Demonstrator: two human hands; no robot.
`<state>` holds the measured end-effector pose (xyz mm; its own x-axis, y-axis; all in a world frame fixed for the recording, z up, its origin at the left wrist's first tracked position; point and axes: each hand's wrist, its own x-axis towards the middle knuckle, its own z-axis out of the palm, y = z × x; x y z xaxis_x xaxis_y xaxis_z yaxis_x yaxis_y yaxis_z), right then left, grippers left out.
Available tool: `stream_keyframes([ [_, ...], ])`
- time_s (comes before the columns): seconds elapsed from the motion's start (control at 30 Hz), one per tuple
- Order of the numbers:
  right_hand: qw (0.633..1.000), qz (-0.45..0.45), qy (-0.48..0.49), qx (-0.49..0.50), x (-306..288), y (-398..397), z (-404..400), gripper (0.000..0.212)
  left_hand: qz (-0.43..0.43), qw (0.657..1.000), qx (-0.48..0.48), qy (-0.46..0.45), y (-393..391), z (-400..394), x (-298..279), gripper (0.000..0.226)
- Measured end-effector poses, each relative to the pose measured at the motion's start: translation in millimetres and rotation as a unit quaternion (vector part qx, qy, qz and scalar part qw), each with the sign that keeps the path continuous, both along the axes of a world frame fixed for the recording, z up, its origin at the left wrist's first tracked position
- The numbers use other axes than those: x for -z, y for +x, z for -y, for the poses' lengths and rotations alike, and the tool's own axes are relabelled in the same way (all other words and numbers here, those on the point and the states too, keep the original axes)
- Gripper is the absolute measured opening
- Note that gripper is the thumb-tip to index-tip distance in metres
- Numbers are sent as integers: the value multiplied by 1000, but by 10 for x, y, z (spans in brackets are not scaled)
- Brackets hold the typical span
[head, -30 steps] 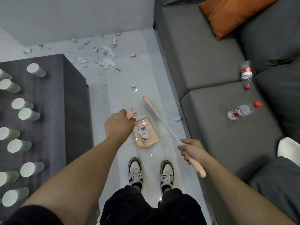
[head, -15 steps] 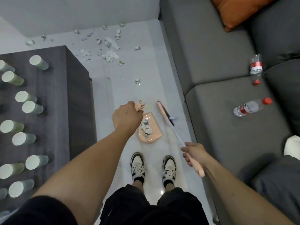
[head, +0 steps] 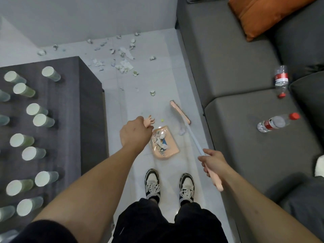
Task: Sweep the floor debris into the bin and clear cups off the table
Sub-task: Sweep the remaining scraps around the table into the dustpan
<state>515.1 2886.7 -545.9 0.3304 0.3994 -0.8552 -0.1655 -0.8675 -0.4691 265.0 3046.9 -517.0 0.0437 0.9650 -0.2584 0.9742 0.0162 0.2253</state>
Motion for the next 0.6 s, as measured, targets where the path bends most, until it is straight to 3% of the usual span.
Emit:
stream_keyframes([
  [0.1, 999, -25, -25, 13, 59, -9, 21, 52, 0, 1000, -2, 0, -11, -1, -9, 28],
  [0.33, 981, -192, -26, 33, -269, 244, 274, 37, 3, 1000, -2, -7, -16, 71, -56, 27],
  [0.6, 993, -118, 18, -27, -441, 381, -60, 31, -3, 999, -46, -21, -187, 386, -136, 32],
])
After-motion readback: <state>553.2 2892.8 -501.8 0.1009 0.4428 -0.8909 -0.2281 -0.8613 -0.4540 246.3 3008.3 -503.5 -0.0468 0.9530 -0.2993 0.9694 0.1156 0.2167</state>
